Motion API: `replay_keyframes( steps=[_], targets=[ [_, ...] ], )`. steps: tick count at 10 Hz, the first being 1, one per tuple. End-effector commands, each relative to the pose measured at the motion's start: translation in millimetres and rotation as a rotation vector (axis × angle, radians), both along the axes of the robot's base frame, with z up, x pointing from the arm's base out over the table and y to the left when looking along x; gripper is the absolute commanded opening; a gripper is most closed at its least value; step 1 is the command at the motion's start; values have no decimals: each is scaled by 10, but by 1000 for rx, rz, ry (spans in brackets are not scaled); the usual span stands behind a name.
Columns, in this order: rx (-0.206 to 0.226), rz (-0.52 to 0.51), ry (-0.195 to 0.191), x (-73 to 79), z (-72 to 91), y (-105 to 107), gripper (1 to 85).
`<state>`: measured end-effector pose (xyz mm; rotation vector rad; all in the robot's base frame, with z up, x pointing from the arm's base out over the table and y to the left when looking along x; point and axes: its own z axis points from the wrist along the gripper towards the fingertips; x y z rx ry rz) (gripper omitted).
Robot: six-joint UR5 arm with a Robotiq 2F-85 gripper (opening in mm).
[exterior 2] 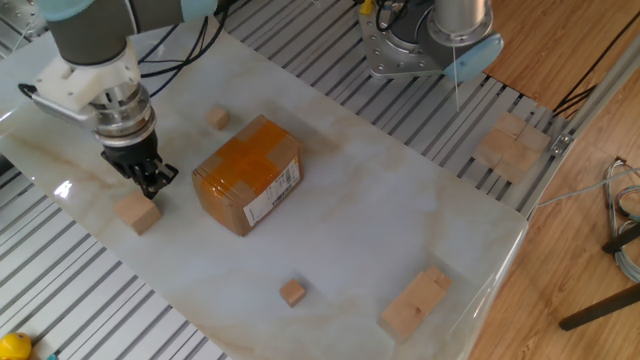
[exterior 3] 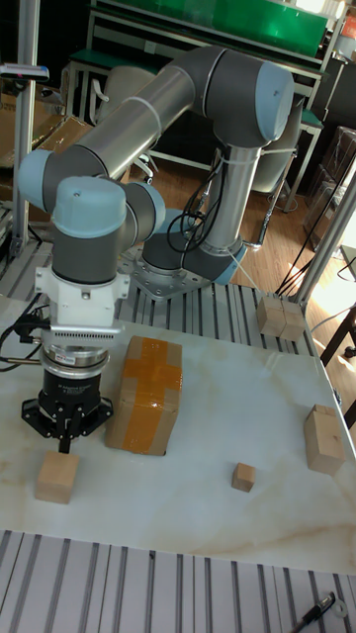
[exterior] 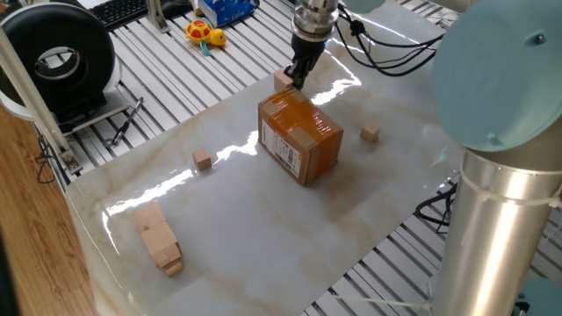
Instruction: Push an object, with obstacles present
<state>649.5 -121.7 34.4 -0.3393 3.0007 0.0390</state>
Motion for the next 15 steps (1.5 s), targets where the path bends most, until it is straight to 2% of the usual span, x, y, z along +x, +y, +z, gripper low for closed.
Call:
replay_keyframes(
  steps=[1, 5, 7, 9, 10, 11, 12, 14, 15],
  targets=[
    [10, 0, 8, -52, 44, -45, 13],
    [6, 8, 17, -310, 141, -290, 13],
    [-13, 29, 20, -363, 194, -465, 13],
    [-1, 33, -8, -327, 166, -483, 13],
    [31, 0, -52, -212, 187, -409, 13],
    [14, -18, -79, -141, 197, -461, 13],
    [-33, -2, -90, -114, 199, -574, 13],
    [-9, 20, -86, -85, 189, -507, 13],
    [-14, 22, -91, -11, 157, -479, 13]
  ],
)
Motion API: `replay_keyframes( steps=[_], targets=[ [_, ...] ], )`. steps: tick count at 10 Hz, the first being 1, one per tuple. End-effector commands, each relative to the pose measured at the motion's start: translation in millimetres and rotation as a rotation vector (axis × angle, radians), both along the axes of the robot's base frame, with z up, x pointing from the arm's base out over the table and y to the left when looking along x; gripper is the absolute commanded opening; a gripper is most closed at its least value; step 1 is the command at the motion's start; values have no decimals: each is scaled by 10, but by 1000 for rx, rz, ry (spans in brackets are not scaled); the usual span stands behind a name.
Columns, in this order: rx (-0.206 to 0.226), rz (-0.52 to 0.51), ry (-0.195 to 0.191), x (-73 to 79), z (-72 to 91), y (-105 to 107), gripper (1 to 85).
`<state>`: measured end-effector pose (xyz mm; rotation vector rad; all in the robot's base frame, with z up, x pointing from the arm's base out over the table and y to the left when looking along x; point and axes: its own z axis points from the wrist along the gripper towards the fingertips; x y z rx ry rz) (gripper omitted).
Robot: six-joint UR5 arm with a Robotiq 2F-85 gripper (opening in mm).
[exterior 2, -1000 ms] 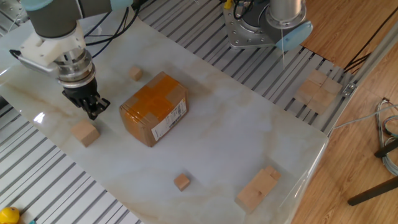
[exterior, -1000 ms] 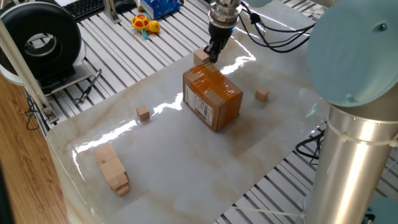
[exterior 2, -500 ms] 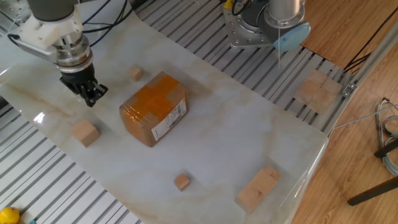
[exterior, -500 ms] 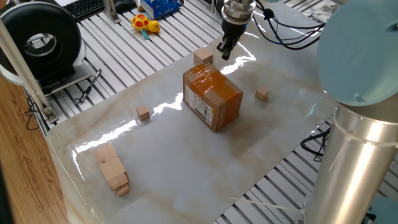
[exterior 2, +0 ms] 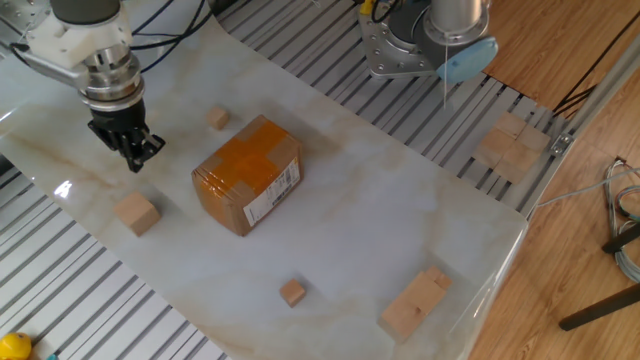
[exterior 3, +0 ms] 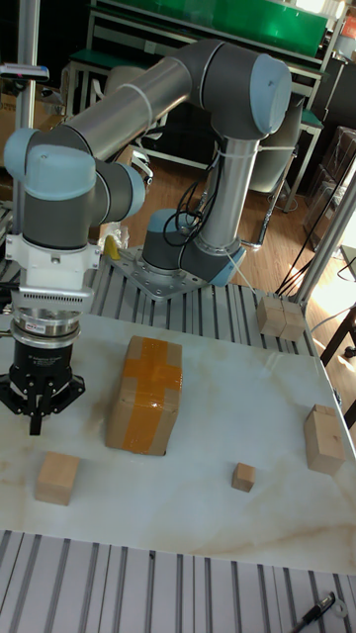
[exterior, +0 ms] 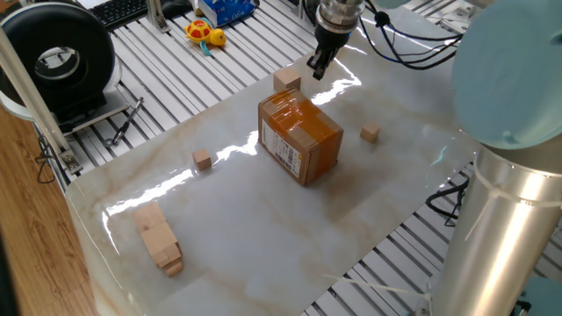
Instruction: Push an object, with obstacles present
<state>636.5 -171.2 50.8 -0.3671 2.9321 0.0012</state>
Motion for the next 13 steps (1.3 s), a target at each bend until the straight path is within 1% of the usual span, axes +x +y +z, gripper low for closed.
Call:
replay_keyframes(
  steps=[1, 2, 3, 4, 6, 7, 8, 9, 10, 11, 12, 13],
  targets=[
    [2, 9, -29, 203, -40, 58, 13],
    [2, 15, -31, 268, -69, 108, 13],
    [-8, 23, -37, 339, -91, 107, 13],
    [-15, 25, -34, 360, -93, 112, 13],
    [-39, 33, -27, 346, -86, 57, 13],
    [-38, 46, -29, 349, -86, 69, 13],
    [-41, 48, -40, 377, -80, 61, 13],
    [-34, 43, -40, 393, -97, 105, 13],
    [-37, 41, -44, 436, -115, 138, 13],
    [-25, 50, -52, 482, -142, 189, 13],
    [-7, 58, -54, 518, -172, 264, 13],
    [1, 57, -52, 562, -186, 361, 13]
  ],
)
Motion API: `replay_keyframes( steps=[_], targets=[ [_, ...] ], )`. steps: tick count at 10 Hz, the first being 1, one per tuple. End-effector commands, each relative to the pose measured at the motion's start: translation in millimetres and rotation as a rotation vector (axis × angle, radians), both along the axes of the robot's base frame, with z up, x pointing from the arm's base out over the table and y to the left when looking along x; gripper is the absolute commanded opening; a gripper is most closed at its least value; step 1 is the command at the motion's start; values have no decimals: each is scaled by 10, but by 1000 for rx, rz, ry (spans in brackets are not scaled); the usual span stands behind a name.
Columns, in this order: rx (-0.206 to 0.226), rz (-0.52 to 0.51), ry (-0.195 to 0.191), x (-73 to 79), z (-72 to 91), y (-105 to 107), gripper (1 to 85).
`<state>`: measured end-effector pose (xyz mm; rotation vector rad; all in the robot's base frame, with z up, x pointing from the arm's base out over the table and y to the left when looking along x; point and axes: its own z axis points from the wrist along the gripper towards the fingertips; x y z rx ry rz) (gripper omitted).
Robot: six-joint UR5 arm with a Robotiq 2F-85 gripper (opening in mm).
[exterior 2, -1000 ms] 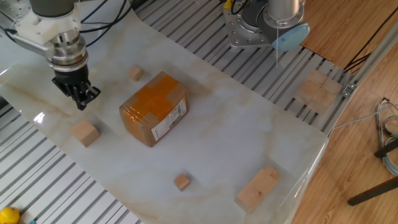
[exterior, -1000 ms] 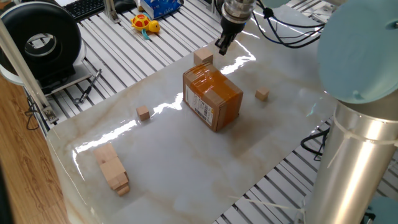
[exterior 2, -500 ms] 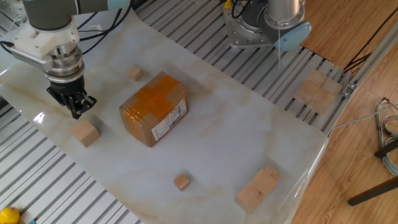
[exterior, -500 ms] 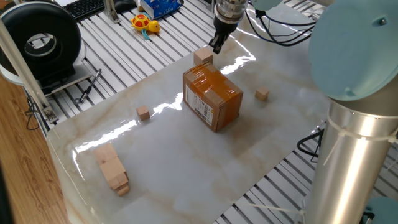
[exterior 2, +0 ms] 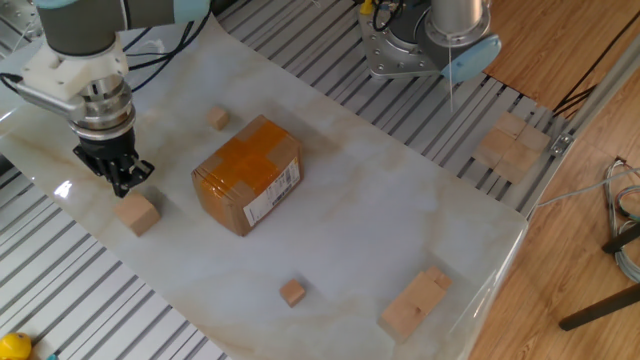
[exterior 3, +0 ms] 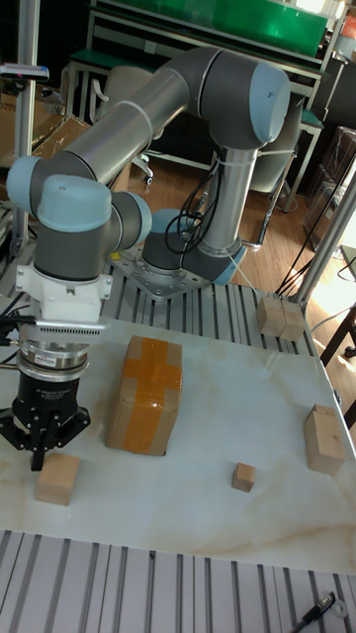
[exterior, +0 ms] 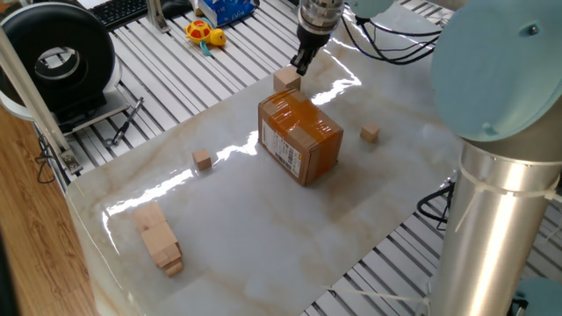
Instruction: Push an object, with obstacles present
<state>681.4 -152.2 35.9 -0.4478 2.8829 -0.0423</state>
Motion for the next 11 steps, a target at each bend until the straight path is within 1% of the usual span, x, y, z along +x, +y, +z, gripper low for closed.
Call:
replay_keyframes(
  steps=[1, 2, 4, 6, 7, 8, 9, 10, 11],
  targets=[
    [29, -7, -1, 146, -18, 280, 13],
    [28, -13, 11, 149, 20, 388, 13],
    [45, -5, 26, 129, 69, 537, 13],
    [36, -8, 42, 119, 121, 610, 13],
    [43, -5, 45, 108, 130, 633, 13],
    [48, -3, 45, 105, 136, 645, 13],
    [42, -3, 45, 105, 135, 628, 13],
    [21, 5, 44, 101, 148, 529, 13],
    [19, 15, 50, 72, 157, 471, 13]
  ],
)
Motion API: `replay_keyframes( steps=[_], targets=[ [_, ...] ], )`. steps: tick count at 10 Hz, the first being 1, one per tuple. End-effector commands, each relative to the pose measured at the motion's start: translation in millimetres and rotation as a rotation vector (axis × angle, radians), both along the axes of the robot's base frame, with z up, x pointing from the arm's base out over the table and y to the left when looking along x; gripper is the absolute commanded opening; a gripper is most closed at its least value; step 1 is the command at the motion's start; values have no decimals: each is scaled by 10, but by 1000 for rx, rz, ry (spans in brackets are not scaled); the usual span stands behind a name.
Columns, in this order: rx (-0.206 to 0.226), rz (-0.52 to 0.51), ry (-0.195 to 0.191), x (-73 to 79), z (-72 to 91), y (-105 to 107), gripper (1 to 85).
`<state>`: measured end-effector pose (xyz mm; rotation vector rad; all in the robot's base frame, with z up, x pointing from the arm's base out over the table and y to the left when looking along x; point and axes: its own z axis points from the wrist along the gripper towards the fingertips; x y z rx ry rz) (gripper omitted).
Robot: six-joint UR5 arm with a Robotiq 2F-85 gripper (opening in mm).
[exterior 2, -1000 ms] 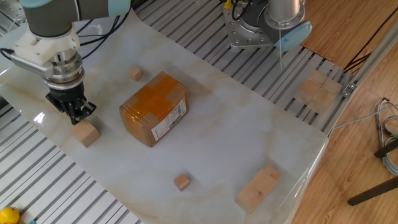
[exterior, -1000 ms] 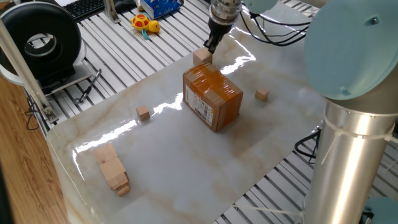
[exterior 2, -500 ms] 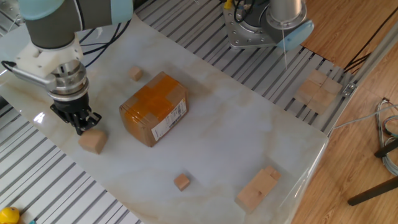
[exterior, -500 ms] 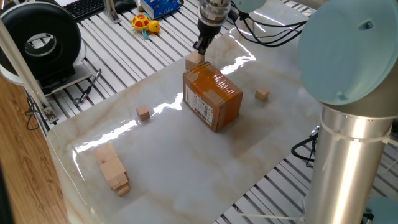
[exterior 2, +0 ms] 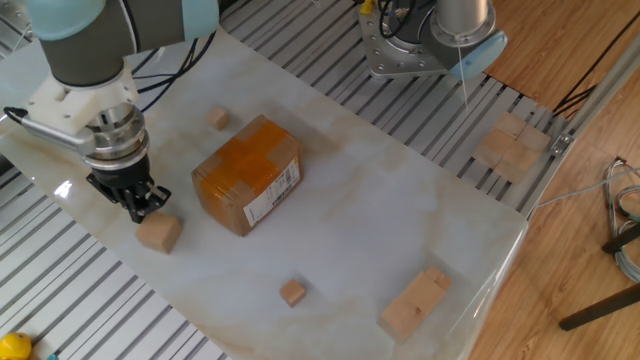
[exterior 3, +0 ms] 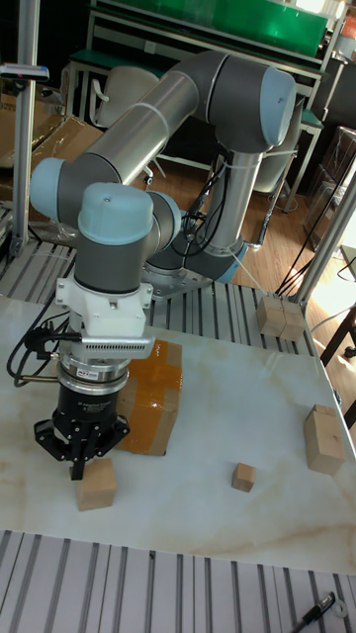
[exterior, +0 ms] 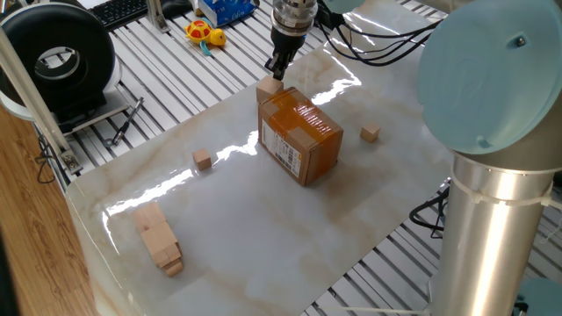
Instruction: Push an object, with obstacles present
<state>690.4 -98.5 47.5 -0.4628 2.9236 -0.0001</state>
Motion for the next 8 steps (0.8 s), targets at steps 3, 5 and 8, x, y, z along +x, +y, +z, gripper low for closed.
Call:
replay_keyframes(
  steps=[3, 5, 8],
  targets=[
    [-12, 11, -5, -6, -2, -144, 13],
    [-10, 11, -6, -8, -34, -164, 13],
    [16, 12, -2, -92, -121, -89, 13]
  ],
)
